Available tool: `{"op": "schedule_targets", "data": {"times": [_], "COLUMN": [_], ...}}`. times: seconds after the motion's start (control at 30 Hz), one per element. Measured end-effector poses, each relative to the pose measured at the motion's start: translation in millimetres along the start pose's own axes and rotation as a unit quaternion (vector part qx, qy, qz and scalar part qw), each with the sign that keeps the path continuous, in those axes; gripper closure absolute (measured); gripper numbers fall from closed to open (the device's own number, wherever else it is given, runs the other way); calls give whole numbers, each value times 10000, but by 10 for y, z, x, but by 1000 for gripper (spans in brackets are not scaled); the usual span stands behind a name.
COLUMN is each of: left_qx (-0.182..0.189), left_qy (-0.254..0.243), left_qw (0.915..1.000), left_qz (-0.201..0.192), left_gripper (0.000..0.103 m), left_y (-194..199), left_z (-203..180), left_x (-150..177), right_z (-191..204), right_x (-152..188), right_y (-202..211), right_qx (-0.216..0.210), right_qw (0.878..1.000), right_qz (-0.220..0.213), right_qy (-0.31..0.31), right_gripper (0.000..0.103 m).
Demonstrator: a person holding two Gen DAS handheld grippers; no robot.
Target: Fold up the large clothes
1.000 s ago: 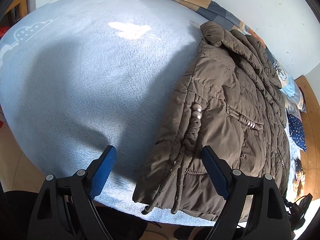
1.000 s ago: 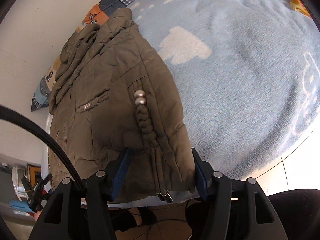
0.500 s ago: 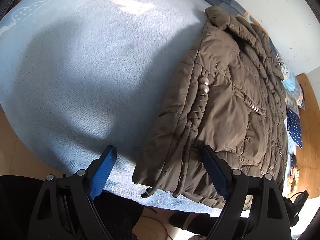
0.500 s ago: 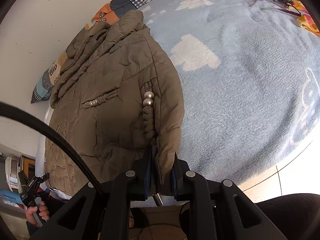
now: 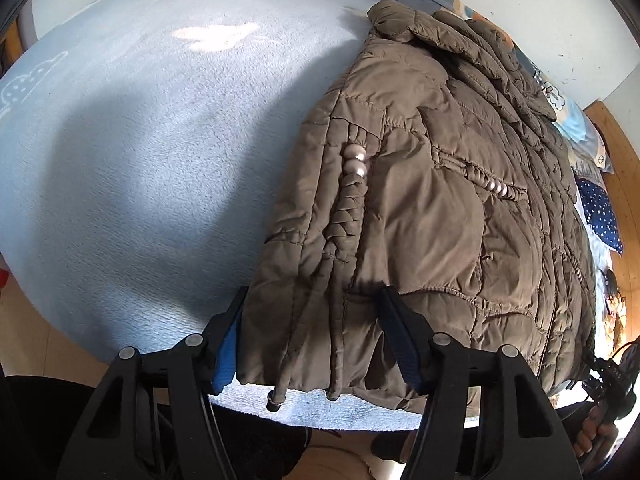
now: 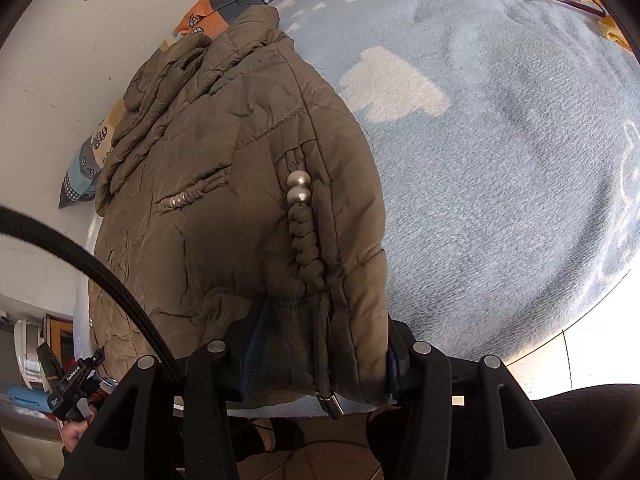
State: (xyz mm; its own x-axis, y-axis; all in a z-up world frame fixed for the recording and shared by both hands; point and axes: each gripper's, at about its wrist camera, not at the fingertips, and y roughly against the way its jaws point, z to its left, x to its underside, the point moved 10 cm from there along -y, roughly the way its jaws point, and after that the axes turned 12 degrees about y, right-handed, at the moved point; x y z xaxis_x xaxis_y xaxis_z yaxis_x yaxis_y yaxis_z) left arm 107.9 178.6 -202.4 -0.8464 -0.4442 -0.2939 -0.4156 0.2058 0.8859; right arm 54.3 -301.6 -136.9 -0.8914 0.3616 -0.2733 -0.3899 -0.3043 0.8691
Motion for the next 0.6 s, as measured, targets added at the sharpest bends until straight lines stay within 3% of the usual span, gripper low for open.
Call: {"op": "schedule_targets", "data": {"times": [0.03, 0.07, 0.17, 0.6], "left_qx": [-14, -36, -88, -377], "left_qy": [-11, -18, -44, -163], "left_qw": [10000, 10000, 9999, 9990], "left_qz": [-8, -24, -78, -178], "left_gripper": [40, 39, 39, 28], "left_y": [-6, -7, -9, -70], "left_z": [-1, -4, -3, -9], "left_x": [0, 8, 19, 36], "right_z": [18, 37, 117, 164], "right_x": [-2, -8, -30, -23], "right_y": [1, 8, 46, -32], "right_qx": [-29, -12, 110, 434], "right_qw": [10000, 9999, 9992, 9969], "right_qz": [-5, -31, -135, -68], "right_qy": [42, 100, 371, 656], "right_gripper": [53, 65, 85, 86]}}
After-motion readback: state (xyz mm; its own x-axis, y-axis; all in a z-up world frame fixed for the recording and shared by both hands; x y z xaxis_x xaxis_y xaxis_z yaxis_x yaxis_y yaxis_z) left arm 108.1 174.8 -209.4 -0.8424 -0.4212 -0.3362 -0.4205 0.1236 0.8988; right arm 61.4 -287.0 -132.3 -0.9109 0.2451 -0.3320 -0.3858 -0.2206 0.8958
